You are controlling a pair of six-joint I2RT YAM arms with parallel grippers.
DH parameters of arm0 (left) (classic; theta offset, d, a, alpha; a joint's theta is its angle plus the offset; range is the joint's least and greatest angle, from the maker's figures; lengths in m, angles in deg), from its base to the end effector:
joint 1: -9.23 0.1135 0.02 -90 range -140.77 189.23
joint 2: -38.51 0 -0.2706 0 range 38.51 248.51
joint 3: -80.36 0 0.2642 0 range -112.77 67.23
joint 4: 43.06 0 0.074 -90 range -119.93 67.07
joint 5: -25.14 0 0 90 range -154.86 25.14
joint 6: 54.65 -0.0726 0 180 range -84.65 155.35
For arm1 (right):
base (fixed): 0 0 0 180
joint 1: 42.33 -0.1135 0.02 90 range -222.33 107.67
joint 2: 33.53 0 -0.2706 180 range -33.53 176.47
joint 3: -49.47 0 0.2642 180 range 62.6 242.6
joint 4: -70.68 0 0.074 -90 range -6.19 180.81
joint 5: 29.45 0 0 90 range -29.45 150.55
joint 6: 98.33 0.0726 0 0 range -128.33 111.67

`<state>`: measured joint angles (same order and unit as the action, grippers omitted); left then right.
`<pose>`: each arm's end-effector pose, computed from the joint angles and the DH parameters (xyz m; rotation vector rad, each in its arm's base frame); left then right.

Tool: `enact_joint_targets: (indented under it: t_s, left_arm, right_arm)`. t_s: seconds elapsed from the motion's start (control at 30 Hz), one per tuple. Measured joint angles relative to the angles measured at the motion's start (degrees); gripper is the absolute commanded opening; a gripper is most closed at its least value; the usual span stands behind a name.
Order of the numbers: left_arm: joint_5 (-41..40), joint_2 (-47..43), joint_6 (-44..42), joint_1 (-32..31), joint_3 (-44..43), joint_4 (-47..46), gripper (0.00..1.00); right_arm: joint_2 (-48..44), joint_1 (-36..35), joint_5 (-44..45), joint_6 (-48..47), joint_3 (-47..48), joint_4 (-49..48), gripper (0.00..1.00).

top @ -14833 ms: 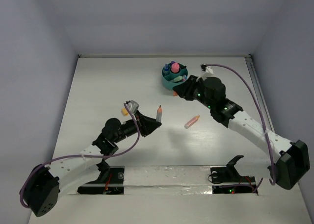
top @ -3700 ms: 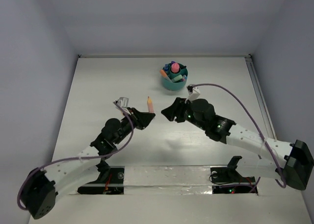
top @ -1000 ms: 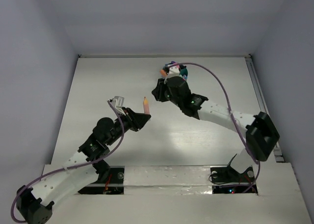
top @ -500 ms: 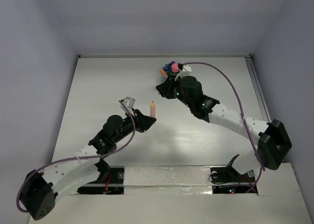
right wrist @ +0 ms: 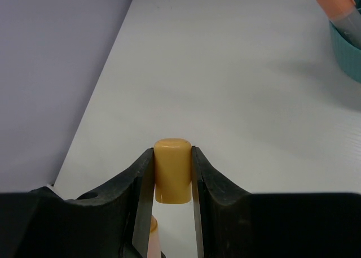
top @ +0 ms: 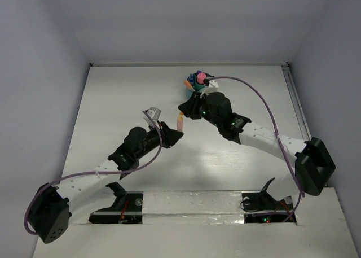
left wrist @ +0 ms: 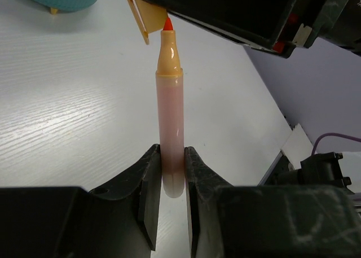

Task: Sort the stationery into containers
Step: Close the pen cap on the pen.

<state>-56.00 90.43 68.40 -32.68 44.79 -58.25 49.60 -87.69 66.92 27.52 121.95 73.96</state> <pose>0.1803 -0.1769 0.2492 0.2611 1.6920 -1.1229 0.2792 0.2712 0.2981 -0.0753 1.9059 0.8897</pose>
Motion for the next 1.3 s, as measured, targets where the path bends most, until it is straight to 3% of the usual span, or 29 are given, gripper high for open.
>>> enact_joint_targets:
  t_s: [1.3]
  left_arm:
    - [1.3,4.0,0.1,0.0,-1.8,-2.9,0.0]
  right_arm:
    - [-3.2,-1.9,1.1,-0.8,-3.6,-4.3,0.2]
